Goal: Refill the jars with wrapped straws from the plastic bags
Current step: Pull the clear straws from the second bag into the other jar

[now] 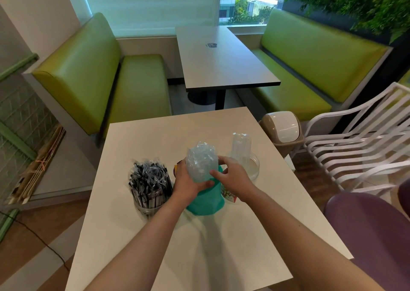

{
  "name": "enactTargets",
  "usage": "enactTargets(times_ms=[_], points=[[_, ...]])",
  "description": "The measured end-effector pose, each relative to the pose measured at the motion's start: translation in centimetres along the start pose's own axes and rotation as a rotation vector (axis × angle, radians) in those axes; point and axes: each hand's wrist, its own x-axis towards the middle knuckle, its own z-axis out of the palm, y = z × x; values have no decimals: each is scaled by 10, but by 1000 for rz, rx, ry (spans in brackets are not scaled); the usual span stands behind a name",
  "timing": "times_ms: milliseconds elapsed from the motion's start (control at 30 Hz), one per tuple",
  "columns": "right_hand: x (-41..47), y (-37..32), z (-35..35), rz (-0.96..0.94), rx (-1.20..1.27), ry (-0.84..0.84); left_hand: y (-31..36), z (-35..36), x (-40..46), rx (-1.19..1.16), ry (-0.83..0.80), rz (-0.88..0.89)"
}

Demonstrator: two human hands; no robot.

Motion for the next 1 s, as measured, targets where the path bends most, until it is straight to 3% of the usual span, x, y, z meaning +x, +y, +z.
enactTargets(times_ms=[200, 500, 1000], points=[[5, 3, -1, 46, -33, 74, -3, 2, 0, 6, 17, -16], [1, 4, -7, 59, 80, 16, 1, 4, -1, 25, 25, -28], [3, -15, -23, -72, 27, 161, 7, 9, 1, 35, 27, -25]])
